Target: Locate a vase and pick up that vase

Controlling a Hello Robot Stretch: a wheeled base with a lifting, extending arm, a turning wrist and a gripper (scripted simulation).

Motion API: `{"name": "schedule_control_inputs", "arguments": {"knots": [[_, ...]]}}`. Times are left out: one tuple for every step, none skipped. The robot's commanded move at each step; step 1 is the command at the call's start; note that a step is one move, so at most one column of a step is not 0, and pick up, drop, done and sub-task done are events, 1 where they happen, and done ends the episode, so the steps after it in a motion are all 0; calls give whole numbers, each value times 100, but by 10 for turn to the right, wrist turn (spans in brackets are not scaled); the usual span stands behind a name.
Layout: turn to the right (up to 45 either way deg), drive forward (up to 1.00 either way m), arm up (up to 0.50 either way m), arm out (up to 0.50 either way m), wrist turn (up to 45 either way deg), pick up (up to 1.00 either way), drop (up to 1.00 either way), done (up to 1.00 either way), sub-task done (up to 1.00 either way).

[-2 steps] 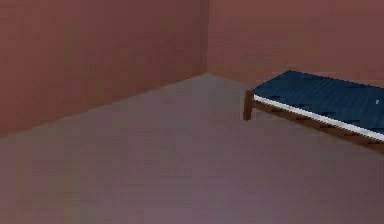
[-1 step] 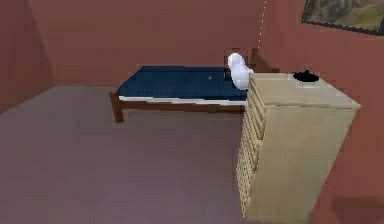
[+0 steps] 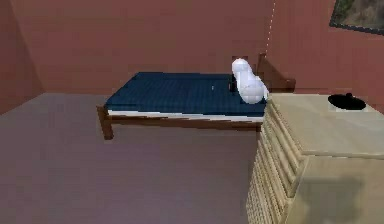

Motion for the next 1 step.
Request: {"name": "schedule_control_inputs", "arguments": {"knots": [[-450, 0, 0, 0, 0, 0, 0, 0, 0]]}}
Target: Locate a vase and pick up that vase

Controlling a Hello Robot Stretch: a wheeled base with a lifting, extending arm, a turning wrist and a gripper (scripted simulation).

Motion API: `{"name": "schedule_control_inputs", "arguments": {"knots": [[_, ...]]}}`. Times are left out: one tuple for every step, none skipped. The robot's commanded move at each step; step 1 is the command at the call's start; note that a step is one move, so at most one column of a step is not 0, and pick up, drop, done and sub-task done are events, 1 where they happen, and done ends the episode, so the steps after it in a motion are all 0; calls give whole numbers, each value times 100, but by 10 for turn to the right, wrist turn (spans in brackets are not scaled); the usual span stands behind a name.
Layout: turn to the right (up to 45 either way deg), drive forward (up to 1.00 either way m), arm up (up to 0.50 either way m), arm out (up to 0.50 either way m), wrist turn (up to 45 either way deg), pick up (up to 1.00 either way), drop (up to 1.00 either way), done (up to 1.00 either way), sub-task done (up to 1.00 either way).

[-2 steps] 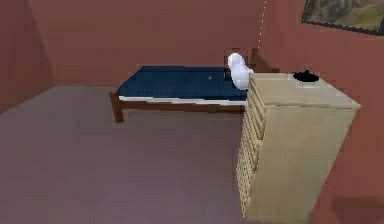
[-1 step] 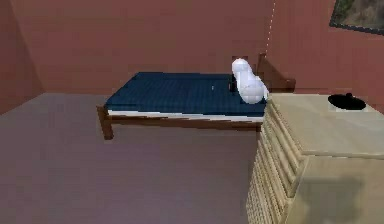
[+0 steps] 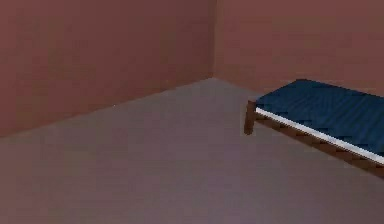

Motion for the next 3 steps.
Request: {"name": "schedule_control_inputs", "arguments": {"knots": [[450, 0, 0, 0, 0, 0, 0, 0, 0], [450, 0, 0, 0, 0, 0, 0, 0, 0], [240, 0, 0, 0, 0, 0, 0, 0, 0]]}}
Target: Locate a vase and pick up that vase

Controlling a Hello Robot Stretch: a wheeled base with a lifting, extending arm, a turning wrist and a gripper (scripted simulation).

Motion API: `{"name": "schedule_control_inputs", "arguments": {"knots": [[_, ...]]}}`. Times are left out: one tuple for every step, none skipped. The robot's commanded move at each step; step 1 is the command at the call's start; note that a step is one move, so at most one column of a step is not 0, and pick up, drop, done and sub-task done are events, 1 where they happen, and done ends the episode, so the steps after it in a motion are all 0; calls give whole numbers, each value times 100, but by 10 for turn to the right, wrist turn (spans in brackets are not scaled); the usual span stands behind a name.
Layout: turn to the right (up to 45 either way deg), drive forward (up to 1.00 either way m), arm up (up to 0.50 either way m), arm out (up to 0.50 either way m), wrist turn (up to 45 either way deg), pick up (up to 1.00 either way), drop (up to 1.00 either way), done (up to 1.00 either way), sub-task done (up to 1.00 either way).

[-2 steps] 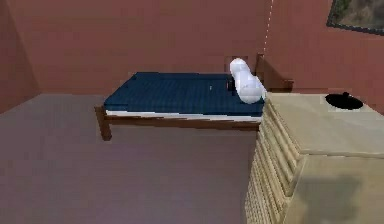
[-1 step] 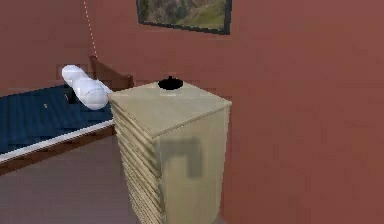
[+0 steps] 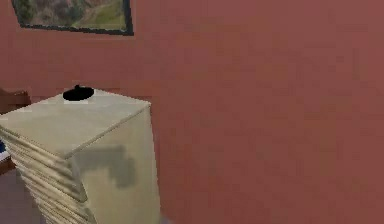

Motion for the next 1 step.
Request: {"name": "schedule_control_inputs", "arguments": {"knots": [[0, 55, 0, 0, 0, 0, 0, 0, 0]]}}
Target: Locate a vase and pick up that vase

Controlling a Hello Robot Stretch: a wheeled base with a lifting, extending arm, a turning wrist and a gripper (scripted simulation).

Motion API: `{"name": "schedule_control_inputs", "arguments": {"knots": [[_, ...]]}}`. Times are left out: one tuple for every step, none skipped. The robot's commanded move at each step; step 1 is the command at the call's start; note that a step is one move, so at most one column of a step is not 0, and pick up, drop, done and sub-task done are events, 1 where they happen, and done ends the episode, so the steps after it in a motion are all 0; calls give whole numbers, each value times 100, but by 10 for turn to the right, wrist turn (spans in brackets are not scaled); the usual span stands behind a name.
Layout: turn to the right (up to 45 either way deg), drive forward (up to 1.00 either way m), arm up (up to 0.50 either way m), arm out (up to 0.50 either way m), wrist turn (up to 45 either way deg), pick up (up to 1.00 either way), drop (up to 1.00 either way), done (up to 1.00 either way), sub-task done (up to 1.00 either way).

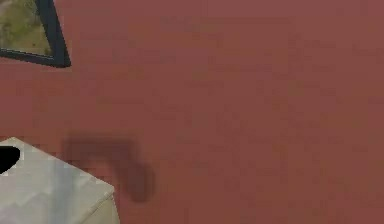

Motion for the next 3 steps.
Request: {"name": "schedule_control_inputs", "arguments": {"knots": [[-450, 0, 0, 0, 0, 0, 0, 0, 0], [-450, 0, 0, 0, 0, 0, 0, 0, 0], [-450, 0, 0, 0, 0, 0, 0, 0, 0]]}}
